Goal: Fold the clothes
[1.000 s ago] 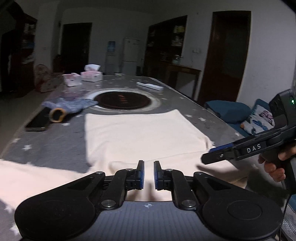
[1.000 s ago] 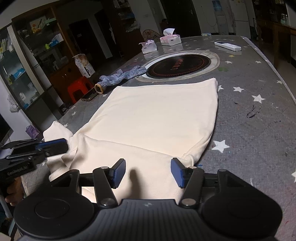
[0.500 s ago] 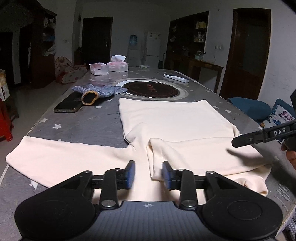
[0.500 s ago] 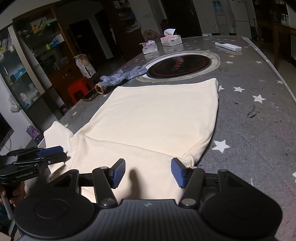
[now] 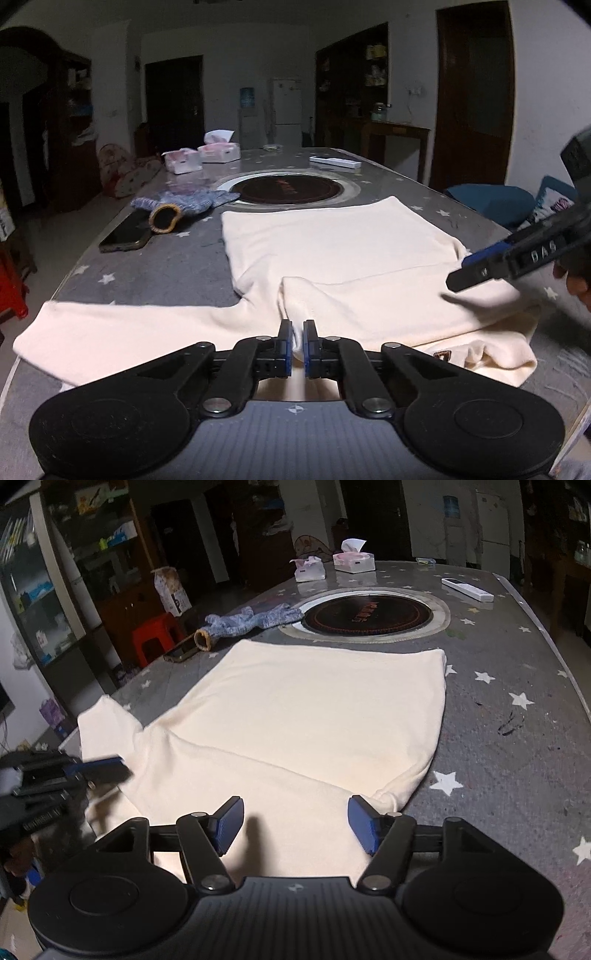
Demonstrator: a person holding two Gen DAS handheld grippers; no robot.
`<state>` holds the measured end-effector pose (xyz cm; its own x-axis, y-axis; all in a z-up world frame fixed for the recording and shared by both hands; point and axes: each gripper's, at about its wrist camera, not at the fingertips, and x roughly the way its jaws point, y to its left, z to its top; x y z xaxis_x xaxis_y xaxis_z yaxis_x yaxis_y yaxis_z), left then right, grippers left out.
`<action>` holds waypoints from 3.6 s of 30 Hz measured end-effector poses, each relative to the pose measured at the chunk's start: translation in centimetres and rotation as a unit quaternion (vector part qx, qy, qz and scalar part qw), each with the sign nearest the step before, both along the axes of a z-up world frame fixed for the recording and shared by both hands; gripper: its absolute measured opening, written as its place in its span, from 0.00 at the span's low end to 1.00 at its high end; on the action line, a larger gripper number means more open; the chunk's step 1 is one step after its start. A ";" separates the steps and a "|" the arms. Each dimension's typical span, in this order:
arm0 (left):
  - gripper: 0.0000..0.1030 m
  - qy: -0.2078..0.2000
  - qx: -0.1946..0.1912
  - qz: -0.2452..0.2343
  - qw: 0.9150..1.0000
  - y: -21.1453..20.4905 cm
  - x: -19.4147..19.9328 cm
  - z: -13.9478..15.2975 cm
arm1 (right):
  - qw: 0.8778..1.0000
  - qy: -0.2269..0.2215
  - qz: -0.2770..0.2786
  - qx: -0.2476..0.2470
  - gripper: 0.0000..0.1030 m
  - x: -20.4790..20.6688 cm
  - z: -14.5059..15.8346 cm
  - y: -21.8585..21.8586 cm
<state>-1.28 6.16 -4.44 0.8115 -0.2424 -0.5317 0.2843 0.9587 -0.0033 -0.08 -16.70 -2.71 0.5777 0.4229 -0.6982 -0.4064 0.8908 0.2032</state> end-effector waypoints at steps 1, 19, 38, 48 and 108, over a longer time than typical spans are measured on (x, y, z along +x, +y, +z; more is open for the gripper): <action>0.06 0.003 -0.003 0.003 1.000 0.2 -0.1 0.1 | 1.000 -0.002 0.002 -0.005 0.62 -0.1 0.0 0.1; 0.52 0.027 -0.054 0.120 0.991 6.8 -0.7 1.2 | 0.993 -0.029 0.113 -0.032 0.41 1.5 1.5 9.9; 0.85 0.019 -0.090 0.301 0.949 16.7 3.0 0.7 | 0.989 -0.032 0.140 -0.041 0.54 0.3 1.8 11.9; 0.41 0.033 -0.094 0.313 0.944 18.4 4.6 -0.7 | 0.991 -0.042 0.122 -0.028 0.54 -0.7 2.8 9.9; 0.44 0.048 -0.082 -0.030 0.995 -2.6 2.2 2.6 | 0.998 -0.024 -0.032 0.042 0.40 -4.3 1.3 -2.8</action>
<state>0.88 3.53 -1.86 0.7398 -0.3798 -0.5555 0.3323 0.9240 -0.1891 -4.38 -19.55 -1.36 0.6380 0.4397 -0.6321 -0.3596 0.8961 0.2603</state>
